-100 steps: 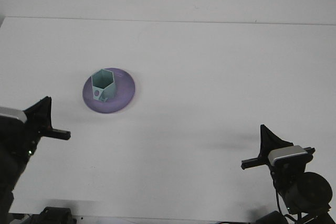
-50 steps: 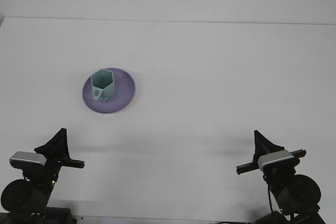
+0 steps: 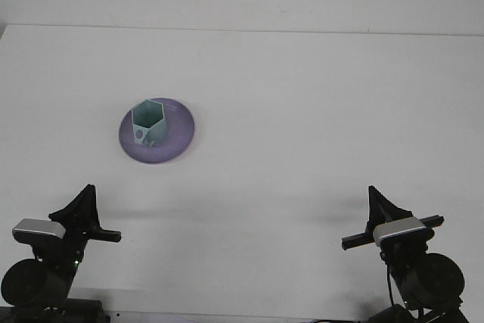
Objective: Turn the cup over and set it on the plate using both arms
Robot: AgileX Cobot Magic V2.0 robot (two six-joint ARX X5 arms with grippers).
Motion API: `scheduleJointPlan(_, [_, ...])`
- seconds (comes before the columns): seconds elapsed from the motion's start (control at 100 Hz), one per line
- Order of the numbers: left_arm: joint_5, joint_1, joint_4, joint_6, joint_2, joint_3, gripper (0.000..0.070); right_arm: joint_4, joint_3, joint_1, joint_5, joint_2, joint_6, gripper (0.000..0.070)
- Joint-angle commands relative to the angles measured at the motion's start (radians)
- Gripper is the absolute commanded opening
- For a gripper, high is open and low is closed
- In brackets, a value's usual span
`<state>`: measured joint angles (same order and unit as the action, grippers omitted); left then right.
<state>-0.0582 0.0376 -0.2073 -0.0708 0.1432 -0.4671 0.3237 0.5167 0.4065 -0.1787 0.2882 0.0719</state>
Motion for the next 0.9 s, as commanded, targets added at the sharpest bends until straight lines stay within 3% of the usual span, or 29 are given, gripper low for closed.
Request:
scheduleJointPlan(0.0, [0.001,0.0,0.016,-0.009,-0.001,-0.009,0.0015,-0.01,0.006,0.005,-0.002,0.0,0.004,0.0])
scheduleJointPlan(0.21, [0.002,0.0,0.027,0.002,-0.002,-0.002,0.0013,-0.01,0.006,0.005,-0.002,0.0,0.004,0.0])
scheduleJointPlan(0.32, [0.049,-0.019,0.134,0.021,-0.023,0.084,0.0014,-0.01,0.006,0.005,-0.002,0.0,0.004,0.0])
scheduleJointPlan(0.45, [0.05,-0.044,0.264,0.021,-0.084,0.248,0.0014,-0.01,0.006,0.005,-0.002,0.0,0.004,0.0])
scheduleJointPlan(0.67, [0.052,-0.066,0.347,0.029,-0.14,0.422,0.0015,-0.01,0.006,0.005,-0.002,0.0,0.004,0.0])
scheduleJointPlan(0.89, [0.051,-0.065,0.373,0.029,-0.14,0.453,0.0015,-0.01,0.006,0.005,-0.002,0.0,0.004,0.0])
